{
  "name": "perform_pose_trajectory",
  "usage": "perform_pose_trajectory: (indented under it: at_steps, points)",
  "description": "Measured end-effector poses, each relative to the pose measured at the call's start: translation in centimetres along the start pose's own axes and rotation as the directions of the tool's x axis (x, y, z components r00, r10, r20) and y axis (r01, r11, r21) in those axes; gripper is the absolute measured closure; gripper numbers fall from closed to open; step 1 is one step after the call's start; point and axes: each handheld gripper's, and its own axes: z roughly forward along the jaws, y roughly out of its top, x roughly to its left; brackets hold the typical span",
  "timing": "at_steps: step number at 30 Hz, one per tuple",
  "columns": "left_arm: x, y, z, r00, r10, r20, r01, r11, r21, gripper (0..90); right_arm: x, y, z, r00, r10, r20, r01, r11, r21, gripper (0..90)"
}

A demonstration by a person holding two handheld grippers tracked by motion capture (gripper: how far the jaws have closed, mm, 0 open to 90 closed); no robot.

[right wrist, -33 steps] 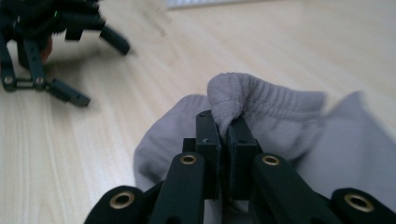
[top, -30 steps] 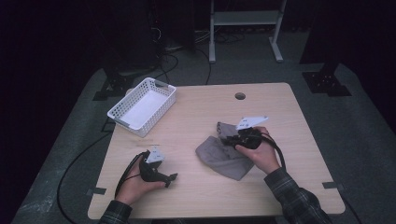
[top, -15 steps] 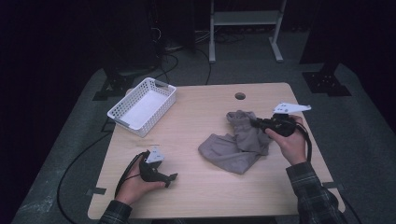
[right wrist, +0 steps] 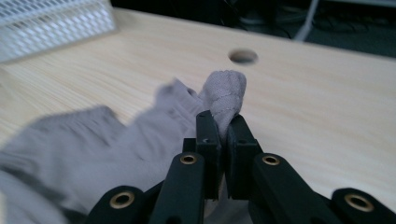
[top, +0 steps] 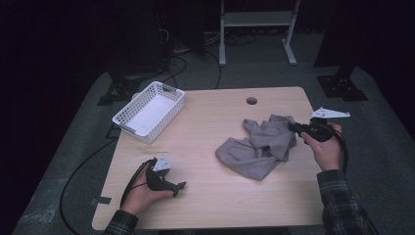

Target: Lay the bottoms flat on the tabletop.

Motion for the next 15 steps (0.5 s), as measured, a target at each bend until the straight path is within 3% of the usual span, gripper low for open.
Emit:
perform_pose_trajectory:
  at_steps: [7,15]
  points:
    - [0.0,0.0,0.0,1.0,0.0,0.0,0.0,1.0,0.0,0.0,-1.9,-2.2,1.5,0.9969,0.023,0.075,-0.03,0.994,0.105,84.7]
    - [0.0,0.0,0.0,1.0,-0.001,0.0,0.001,1.0,-0.001,0.0,-3.0,-4.2,3.2,0.9929,0.014,0.118,-0.041,0.972,0.233,84.7]
